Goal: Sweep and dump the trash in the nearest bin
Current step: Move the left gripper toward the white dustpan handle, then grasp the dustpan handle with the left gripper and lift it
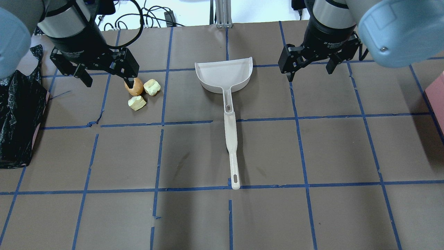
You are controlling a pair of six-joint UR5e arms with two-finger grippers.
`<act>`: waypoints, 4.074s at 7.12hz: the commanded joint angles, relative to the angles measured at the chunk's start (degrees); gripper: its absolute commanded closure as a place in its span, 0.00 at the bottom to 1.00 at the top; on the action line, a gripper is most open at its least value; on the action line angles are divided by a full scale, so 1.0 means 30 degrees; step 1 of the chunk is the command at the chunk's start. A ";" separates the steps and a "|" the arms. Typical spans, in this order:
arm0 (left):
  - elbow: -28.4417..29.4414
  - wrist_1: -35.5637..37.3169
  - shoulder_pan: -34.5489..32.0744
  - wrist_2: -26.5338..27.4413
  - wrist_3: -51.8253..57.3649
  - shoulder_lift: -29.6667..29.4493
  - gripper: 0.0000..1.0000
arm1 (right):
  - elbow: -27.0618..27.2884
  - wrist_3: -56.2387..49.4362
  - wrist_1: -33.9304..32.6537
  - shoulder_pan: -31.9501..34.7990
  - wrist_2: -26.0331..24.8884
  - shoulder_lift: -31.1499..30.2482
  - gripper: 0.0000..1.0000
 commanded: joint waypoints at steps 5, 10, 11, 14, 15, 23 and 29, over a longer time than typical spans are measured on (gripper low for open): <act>-0.0290 0.2347 -0.0100 -0.1673 0.0069 -0.1900 0.00 | 0.0166 0.0057 -0.0187 0.0113 0.0979 -0.0211 0.00; -0.1844 1.0955 -0.3904 -0.1833 -0.2244 -0.6174 0.00 | 0.0225 0.0087 -0.0011 0.0201 0.0804 -0.0035 0.00; -0.1845 1.2219 -0.4431 -0.1862 -0.2303 -0.6939 0.00 | 0.0225 0.0087 -0.0010 0.0201 0.0804 -0.0035 0.00; -0.1990 1.4427 -0.5984 -0.2215 -0.3824 -0.9136 0.00 | 0.0225 0.0058 -0.0215 0.0201 0.0774 -0.0035 0.00; -0.2049 1.4777 -0.6424 -0.2127 -0.4233 -0.9317 0.00 | 0.0225 0.0087 -0.0099 0.0230 0.0774 -0.0064 0.00; -0.2751 1.5308 -0.6868 -0.2126 -0.6842 -0.9700 0.30 | 0.0489 0.0145 -0.0215 0.0231 0.0745 -0.0094 0.00; -0.2432 1.5221 -0.6722 -0.2243 -0.6522 -0.9585 0.83 | 0.0489 0.0438 -0.0274 0.0260 0.0980 -0.0094 0.00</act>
